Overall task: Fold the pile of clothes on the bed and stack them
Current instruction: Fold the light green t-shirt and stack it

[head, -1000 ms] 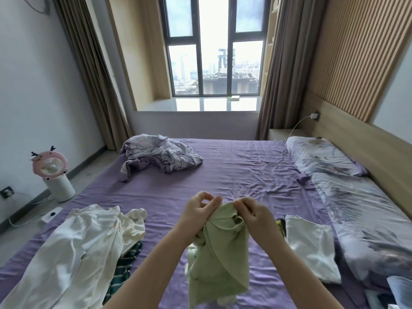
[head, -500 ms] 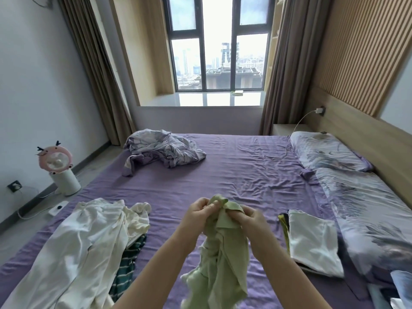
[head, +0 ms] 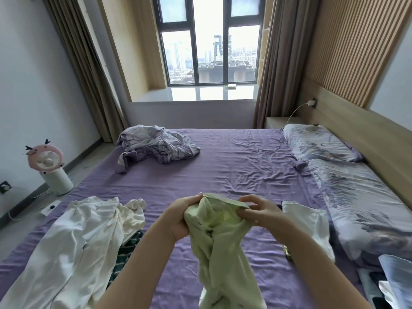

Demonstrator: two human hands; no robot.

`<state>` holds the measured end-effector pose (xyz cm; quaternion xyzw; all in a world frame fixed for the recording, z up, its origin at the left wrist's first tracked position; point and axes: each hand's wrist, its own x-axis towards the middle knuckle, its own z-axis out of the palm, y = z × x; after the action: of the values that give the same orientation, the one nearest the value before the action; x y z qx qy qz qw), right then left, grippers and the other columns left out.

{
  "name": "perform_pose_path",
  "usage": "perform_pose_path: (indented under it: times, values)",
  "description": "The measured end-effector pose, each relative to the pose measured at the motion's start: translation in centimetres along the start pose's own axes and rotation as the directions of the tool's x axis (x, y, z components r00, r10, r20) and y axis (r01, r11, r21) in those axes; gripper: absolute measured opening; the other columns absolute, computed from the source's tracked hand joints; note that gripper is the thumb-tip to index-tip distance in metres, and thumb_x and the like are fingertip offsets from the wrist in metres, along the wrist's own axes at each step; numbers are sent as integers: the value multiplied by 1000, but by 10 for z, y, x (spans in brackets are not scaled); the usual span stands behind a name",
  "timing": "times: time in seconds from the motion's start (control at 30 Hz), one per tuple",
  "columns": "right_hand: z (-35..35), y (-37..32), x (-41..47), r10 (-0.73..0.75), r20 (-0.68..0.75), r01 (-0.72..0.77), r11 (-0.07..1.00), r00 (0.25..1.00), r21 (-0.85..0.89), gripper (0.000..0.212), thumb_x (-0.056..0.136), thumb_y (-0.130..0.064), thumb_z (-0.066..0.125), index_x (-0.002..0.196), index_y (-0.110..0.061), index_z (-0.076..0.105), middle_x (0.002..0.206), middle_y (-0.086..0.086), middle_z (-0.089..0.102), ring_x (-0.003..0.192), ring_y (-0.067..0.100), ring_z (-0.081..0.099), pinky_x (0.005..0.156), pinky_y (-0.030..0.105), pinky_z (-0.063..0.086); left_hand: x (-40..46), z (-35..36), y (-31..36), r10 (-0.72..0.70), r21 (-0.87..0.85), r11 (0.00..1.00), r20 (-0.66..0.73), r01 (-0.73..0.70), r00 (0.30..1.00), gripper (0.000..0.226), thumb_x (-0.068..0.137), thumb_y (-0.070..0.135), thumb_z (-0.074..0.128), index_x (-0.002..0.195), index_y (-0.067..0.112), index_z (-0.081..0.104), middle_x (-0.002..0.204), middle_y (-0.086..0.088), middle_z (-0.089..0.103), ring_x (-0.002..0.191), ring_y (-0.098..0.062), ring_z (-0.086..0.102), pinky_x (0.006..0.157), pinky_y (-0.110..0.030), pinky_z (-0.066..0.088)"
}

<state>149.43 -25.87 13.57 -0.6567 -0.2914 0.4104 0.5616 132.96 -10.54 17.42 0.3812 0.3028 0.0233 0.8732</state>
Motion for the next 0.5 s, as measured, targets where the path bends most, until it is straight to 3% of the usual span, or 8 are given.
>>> perform_pose_path:
  times: [0.1, 0.17, 0.2, 0.27, 0.33, 0.4, 0.47, 0.5]
  values:
    - [27, -5, -7, -16, -39, 19, 998, 999, 59, 55, 79, -38, 73, 125, -20, 48, 100, 1, 69, 79, 7, 69, 63, 25, 55, 8, 13, 0, 66, -107, 992, 31, -62, 997, 45, 100, 25, 38, 89, -6, 68, 78, -20, 70, 67, -28, 70, 62, -35, 57]
    - [46, 0, -12, -30, -44, 31, 999, 999, 31, 78, 66, -51, 82, 128, -34, 37, 111, -1, 65, 93, 11, 69, 72, 30, 58, 11, 20, -1, 97, -176, 980, 41, -88, 994, 46, 101, 26, 37, 86, -5, 67, 75, -19, 70, 65, -28, 70, 62, -35, 57]
    - [55, 5, -15, -66, -59, 65, 998, 996, -20, 78, 64, -47, 83, 127, -35, 38, 112, -1, 65, 97, 14, 67, 78, 34, 58, 13, 21, 1, 110, -209, 973, 35, -100, 993, 46, 101, 26, 38, 82, -4, 68, 72, -18, 69, 62, -27, 69, 59, -34, 58]
    - [66, 17, -18, -124, -83, 122, 992, 989, -24, 54, 69, -23, 72, 119, -30, 51, 106, 3, 68, 95, 19, 67, 82, 41, 57, 15, 19, 8, 139, -250, 959, 12, -131, 990, 45, 100, 26, 40, 78, -1, 68, 68, -16, 68, 59, -26, 69, 54, -33, 58]
    - [62, 22, -21, -84, -28, 88, 981, 996, 172, 41, 75, -3, 64, 112, -22, 62, 101, 10, 68, 89, 22, 66, 75, 38, 57, 11, 9, 16, 168, -242, 955, -34, -172, 985, 45, 99, 26, 41, 74, 1, 69, 67, -15, 68, 59, -25, 68, 54, -32, 58]
    - [52, 20, -22, -74, 117, 26, 929, 990, 368, 30, 84, 2, 62, 111, -10, 67, 97, 14, 67, 85, 23, 65, 70, 33, 56, 6, -5, 22, 227, -108, 964, -132, -242, 965, 35, 98, 23, 46, 79, 1, 66, 71, -15, 67, 61, -23, 67, 56, -30, 58]
    - [44, 13, -22, -87, 188, -14, 879, 978, 476, 22, 84, -5, 65, 105, -3, 69, 95, 17, 68, 82, 24, 66, 69, 33, 56, 2, -17, 21, 397, 310, 900, -287, -308, 872, 14, 94, 18, 57, 89, 6, 59, 80, -11, 66, 65, -16, 63, 59, -26, 55]
    - [42, 10, -19, -74, 189, -35, 857, 979, 514, 19, 83, -8, 65, 99, -2, 71, 92, 17, 69, 79, 24, 67, 68, 33, 57, 1, -23, 16, 518, 572, 773, -322, -273, 793, 11, 91, 19, 63, 94, 9, 58, 88, -7, 64, 71, -13, 61, 63, -25, 52]
